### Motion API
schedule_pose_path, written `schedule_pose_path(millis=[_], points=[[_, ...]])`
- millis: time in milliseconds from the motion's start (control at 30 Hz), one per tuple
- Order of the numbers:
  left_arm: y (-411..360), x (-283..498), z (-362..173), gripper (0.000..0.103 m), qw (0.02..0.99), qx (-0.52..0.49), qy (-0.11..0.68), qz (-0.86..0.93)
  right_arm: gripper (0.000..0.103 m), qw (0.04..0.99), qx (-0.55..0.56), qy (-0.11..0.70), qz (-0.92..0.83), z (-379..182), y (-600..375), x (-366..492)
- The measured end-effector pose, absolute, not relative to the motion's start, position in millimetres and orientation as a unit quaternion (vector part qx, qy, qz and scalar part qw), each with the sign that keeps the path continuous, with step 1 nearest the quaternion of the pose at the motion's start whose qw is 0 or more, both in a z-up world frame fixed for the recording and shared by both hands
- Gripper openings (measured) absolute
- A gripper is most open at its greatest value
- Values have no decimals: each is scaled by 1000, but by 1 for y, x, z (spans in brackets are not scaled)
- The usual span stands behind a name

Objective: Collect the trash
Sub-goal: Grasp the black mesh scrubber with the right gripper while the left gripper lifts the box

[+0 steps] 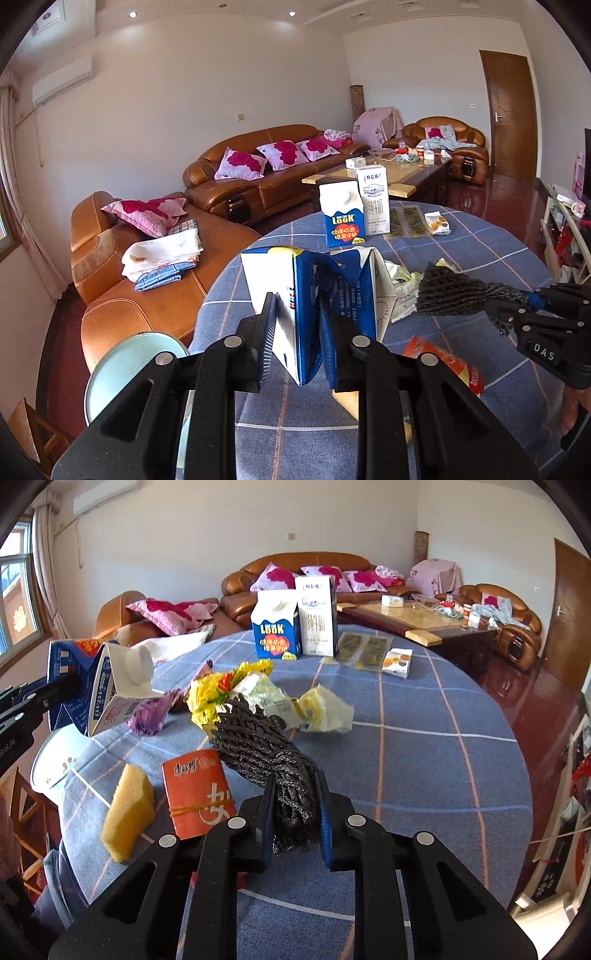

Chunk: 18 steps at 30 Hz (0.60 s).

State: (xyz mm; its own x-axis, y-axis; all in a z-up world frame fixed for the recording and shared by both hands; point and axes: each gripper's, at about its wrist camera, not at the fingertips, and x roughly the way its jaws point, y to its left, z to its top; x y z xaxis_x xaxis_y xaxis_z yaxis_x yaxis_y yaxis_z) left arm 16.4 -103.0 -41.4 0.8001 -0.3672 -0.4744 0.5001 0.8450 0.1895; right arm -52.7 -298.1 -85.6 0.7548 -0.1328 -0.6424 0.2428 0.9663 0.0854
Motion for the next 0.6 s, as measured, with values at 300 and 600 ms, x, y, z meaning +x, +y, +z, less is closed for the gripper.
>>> schedule_pose_path(millis=[300,600], points=[[-81,33,-45,22,944,156,240,-167,21,945,85,302,-93,-67,-287,-36],[-48,50,-44,22,950,150,249,-110,21,949,58,304,-53,-57,-251,11]])
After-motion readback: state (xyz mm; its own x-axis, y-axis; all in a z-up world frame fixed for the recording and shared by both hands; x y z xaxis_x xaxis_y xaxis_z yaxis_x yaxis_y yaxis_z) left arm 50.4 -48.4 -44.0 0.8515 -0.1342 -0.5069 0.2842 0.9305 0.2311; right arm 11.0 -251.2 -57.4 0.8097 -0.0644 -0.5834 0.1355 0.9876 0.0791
